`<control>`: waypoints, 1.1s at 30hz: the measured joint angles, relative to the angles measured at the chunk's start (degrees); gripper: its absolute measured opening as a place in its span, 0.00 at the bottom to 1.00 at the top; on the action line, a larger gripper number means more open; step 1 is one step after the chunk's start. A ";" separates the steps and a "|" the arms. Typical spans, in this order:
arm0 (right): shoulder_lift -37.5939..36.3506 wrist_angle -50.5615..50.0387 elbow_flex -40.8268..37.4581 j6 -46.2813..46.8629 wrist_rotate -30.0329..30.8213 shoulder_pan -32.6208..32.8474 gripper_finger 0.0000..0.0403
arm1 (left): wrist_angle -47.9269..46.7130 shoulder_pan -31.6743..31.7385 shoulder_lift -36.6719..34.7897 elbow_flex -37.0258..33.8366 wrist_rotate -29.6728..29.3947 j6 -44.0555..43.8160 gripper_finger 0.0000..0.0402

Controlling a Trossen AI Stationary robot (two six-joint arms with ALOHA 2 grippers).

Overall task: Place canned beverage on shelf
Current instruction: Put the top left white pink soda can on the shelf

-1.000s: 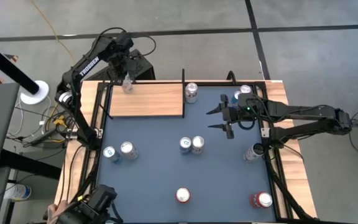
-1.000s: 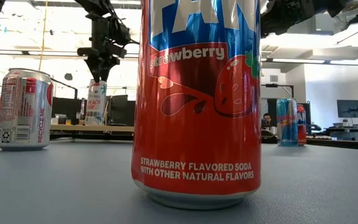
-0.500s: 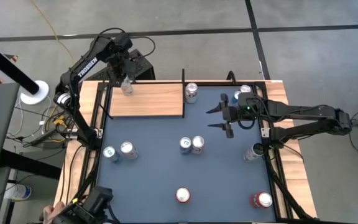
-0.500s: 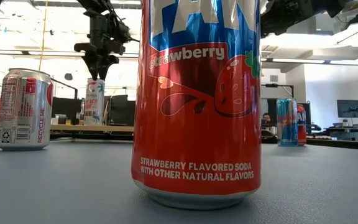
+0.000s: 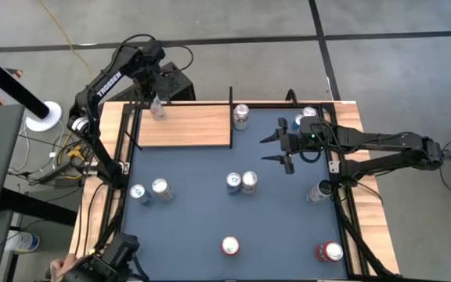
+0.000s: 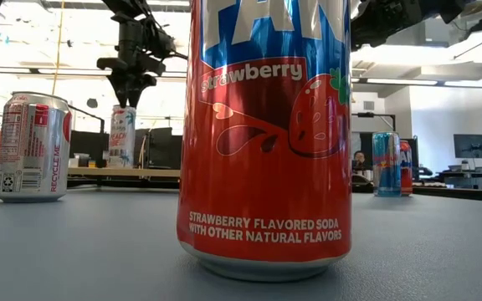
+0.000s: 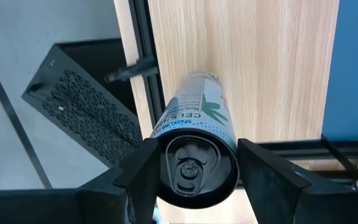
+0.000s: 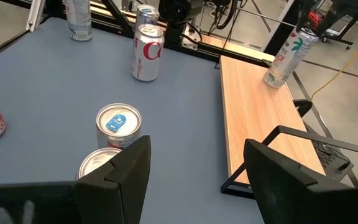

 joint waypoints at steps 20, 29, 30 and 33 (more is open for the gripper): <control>0.00 0.00 0.00 0.03 -0.01 0.00 0.62 | 2.92 0.60 -0.17 0.07 -2.02 -2.74 0.48; 0.00 -0.01 0.00 0.03 -0.01 0.00 0.62 | 4.28 0.59 -0.66 0.07 -1.83 -3.33 0.48; 0.00 -0.02 0.00 0.01 -0.01 0.00 0.62 | 4.27 0.59 -0.77 0.07 -1.57 -3.07 0.48; 0.00 -0.02 0.00 -0.10 -0.01 -0.04 0.62 | 4.08 0.55 -0.94 0.07 -1.08 -2.68 0.48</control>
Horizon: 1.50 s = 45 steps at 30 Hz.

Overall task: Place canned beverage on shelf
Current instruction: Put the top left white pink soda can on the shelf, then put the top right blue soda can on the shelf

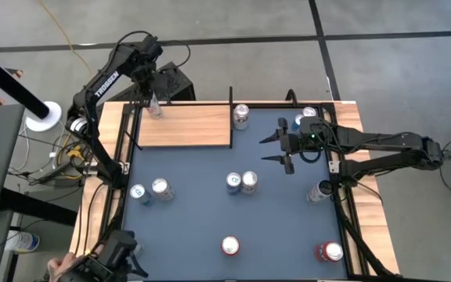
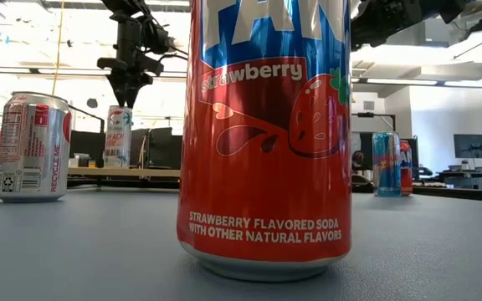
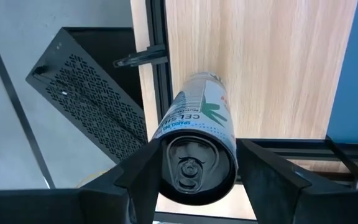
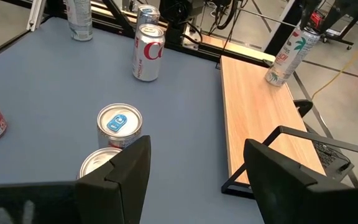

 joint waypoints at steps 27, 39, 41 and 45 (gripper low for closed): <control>1.02 -1.59 6.95 6.65 2.83 -7.08 0.62 | 10.86 -13.88 -14.43 0.04 24.13 -25.97 0.48; 7.28 -8.25 9.75 12.74 2.99 -6.00 0.62 | 11.94 -39.27 -29.12 -9.27 31.47 -49.97 0.44; 7.35 -9.50 9.75 13.13 2.83 -4.00 0.62 | 19.04 -45.56 -34.22 -16.51 28.41 -53.12 0.42; 6.75 -12.88 9.84 13.16 2.82 -0.23 0.62 | 38.06 -56.83 -45.67 -35.38 17.13 -59.76 0.38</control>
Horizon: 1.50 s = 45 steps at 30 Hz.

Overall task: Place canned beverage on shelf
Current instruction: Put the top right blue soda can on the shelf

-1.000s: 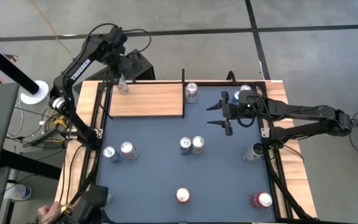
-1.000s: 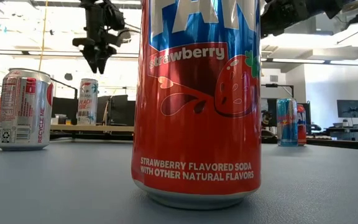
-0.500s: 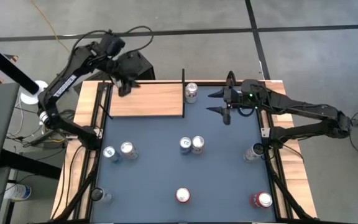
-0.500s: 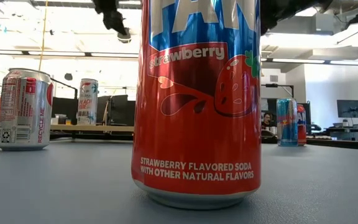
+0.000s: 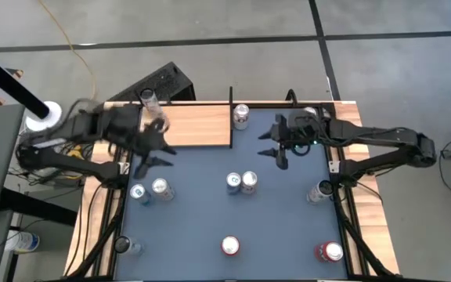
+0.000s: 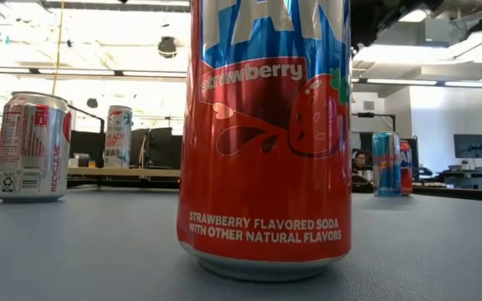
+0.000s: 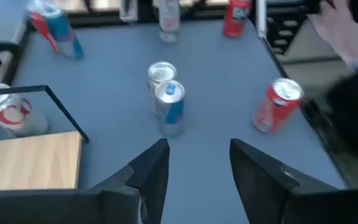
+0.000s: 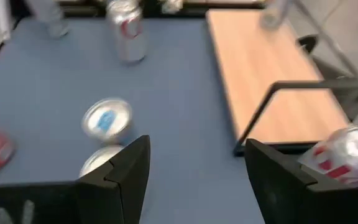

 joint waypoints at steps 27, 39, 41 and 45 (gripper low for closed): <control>2.42 14.83 -6.89 5.15 0.00 12.36 0.62 | 41.74 -7.71 -50.08 -52.56 -23.06 3.98 0.34; 9.45 12.54 -6.97 9.46 0.00 12.45 0.62 | 37.57 -7.71 -51.36 -53.60 -26.71 5.00 0.34; 9.45 12.53 -6.97 8.14 -0.16 12.65 0.62 | 36.65 -7.70 -51.47 -53.60 -26.80 4.32 0.34; 9.45 11.85 -6.97 3.39 -0.20 13.31 0.62 | 36.61 -7.71 -51.51 -53.60 -26.91 3.95 0.34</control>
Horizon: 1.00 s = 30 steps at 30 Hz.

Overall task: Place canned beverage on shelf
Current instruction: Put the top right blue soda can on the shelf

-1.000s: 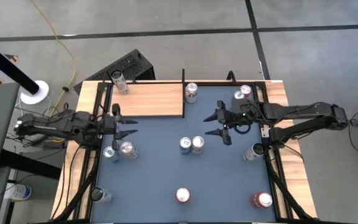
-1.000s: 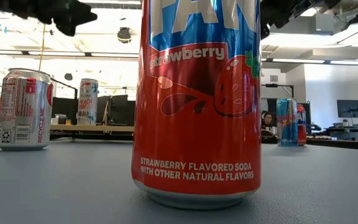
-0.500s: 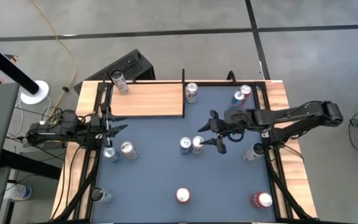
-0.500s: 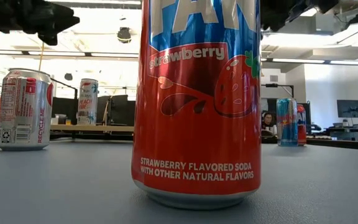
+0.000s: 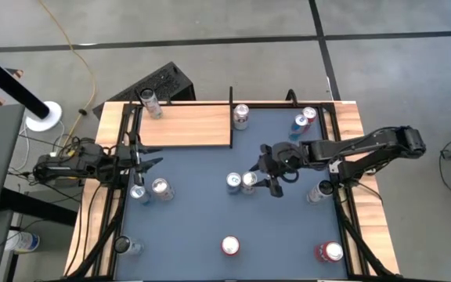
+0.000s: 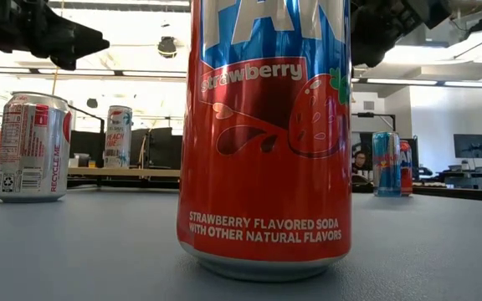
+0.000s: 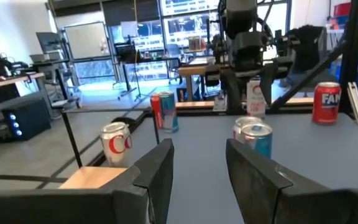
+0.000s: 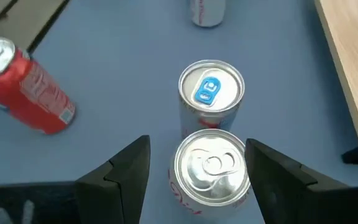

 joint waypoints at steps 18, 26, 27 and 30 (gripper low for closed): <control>1.46 1.53 0.13 -4.42 0.22 -0.24 0.83 | -1.92 0.00 0.00 0.02 0.42 -0.60 0.34; 8.68 5.40 0.11 -6.46 0.49 -0.24 0.83 | -2.82 0.00 0.01 0.07 4.62 -1.17 0.34; 8.92 5.02 0.11 -6.46 0.66 -0.32 0.83 | -3.04 0.00 0.02 0.07 4.63 -1.32 0.34; 9.35 5.32 0.15 -6.12 0.97 -0.61 0.83 | -3.61 0.02 0.00 0.07 4.57 -1.44 0.34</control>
